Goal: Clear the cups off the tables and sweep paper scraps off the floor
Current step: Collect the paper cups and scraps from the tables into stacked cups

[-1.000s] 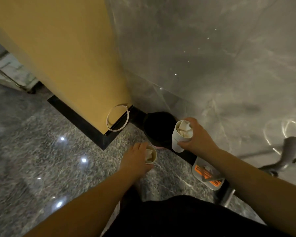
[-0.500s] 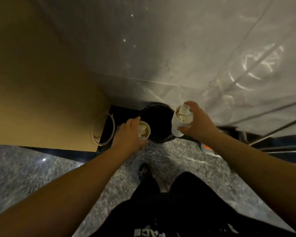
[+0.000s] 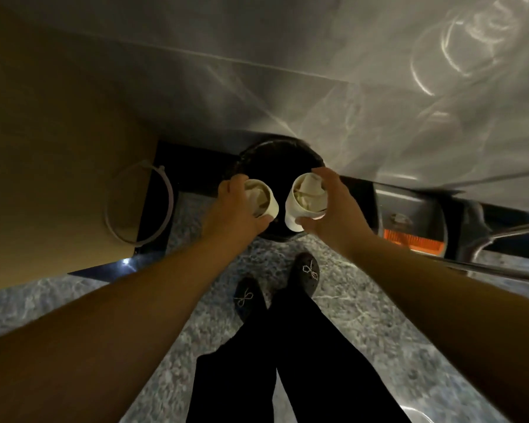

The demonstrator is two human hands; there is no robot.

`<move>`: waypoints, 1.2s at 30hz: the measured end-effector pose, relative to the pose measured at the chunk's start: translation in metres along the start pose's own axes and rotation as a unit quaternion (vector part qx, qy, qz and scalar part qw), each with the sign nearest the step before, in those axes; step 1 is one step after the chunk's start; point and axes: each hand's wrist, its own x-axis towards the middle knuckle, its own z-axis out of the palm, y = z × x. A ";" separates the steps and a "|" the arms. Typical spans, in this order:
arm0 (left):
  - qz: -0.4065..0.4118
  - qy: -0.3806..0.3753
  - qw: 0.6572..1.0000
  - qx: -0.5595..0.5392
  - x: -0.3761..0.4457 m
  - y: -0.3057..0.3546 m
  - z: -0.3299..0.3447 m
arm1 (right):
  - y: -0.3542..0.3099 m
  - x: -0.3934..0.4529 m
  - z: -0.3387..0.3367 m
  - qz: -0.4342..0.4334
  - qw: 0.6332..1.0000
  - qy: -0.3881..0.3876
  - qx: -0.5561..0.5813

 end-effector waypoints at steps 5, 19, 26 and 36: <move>-0.055 -0.012 0.998 -0.015 0.063 -0.032 0.057 | 0.062 0.051 0.053 0.034 0.999 -0.014 0.009; -0.093 -0.043 0.993 -0.052 0.050 -0.043 0.028 | 0.065 0.042 0.008 0.143 0.989 -0.022 -0.042; -0.004 -0.034 0.999 0.004 -0.031 0.027 -0.076 | -0.026 -0.044 -0.085 0.137 0.989 0.002 -0.047; 0.179 -0.019 0.973 0.142 -0.123 0.094 -0.143 | -0.079 -0.185 -0.146 0.179 0.980 0.090 -0.001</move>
